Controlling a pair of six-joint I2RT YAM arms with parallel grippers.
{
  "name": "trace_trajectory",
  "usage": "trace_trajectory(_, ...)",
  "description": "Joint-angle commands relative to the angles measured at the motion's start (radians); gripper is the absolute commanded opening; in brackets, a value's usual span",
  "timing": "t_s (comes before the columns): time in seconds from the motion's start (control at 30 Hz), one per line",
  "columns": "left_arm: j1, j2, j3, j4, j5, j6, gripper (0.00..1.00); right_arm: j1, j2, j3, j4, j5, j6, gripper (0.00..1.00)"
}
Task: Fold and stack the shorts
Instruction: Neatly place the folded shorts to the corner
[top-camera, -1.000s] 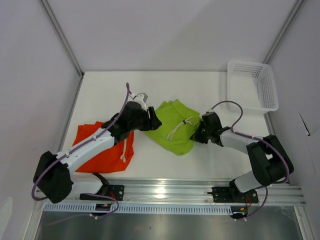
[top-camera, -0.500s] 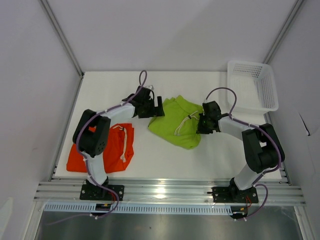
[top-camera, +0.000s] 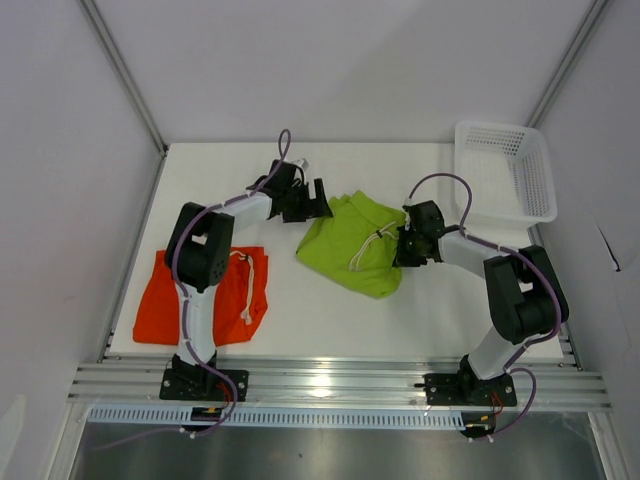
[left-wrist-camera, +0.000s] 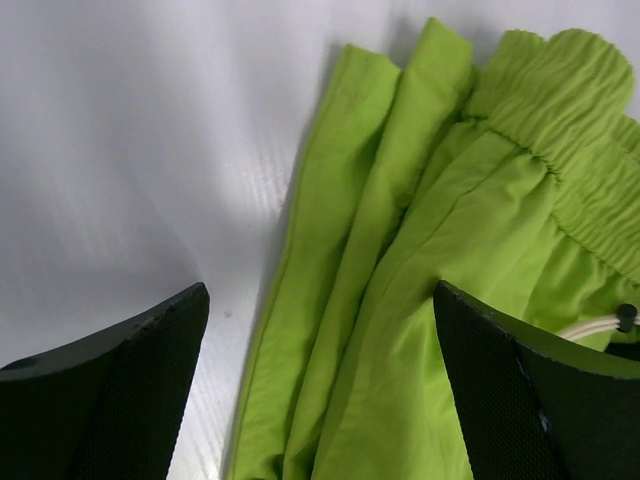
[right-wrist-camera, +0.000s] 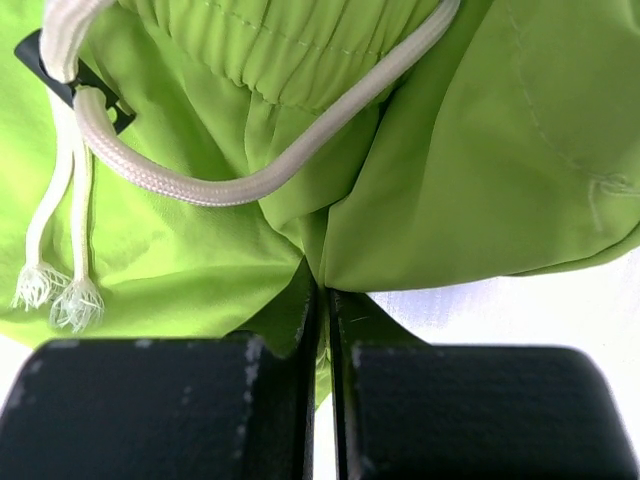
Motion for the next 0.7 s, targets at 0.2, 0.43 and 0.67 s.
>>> trace_trajectory(0.2,-0.026,0.012,-0.067,0.072,0.156,0.002,0.92,-0.004,0.036,0.013,-0.03,-0.023,-0.036,0.0)
trace_trajectory(0.43,-0.041,0.015,-0.127,0.133,0.193,0.008,0.82,-0.006,0.039,0.016,-0.039,-0.029,-0.042,0.0)
trace_trajectory(0.67,-0.072,0.04,-0.113,0.059,0.119,0.025,0.74,-0.006,0.041,0.038,-0.059,-0.03,-0.047,0.0)
